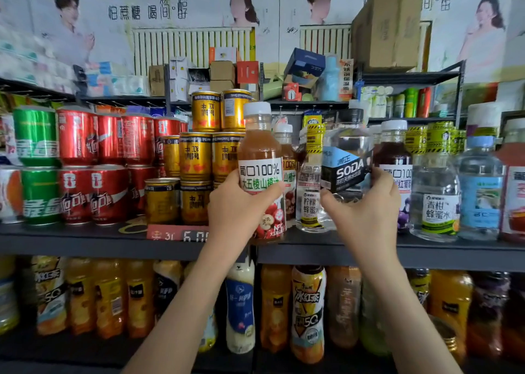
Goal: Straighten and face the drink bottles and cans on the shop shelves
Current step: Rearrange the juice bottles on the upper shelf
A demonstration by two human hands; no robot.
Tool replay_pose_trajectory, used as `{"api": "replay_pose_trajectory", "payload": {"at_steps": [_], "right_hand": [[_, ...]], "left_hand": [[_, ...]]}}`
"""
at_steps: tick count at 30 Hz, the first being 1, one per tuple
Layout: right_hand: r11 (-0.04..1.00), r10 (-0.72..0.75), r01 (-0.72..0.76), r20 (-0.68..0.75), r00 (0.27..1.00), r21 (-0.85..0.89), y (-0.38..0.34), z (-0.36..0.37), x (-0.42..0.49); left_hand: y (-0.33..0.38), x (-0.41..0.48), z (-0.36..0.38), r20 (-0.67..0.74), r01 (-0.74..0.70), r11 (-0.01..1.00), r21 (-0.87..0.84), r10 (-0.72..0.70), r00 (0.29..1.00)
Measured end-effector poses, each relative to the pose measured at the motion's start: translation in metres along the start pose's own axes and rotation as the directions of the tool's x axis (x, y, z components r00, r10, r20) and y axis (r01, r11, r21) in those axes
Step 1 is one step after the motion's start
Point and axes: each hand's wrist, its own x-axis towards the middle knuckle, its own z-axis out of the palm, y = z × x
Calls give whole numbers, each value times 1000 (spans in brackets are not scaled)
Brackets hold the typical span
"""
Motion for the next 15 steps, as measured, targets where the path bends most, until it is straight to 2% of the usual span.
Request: {"api": "replay_pose_trajectory", "payload": {"at_steps": [5, 15], "right_hand": [[999, 38, -39, 28, 999, 37, 14, -21, 7], [1000, -2, 1, 28, 1000, 21, 29, -23, 1]], "left_hand": [[-2, 13, 33, -9, 2, 992, 123, -1, 1000], [-9, 31, 71, 1, 36, 976, 213, -37, 999]]}}
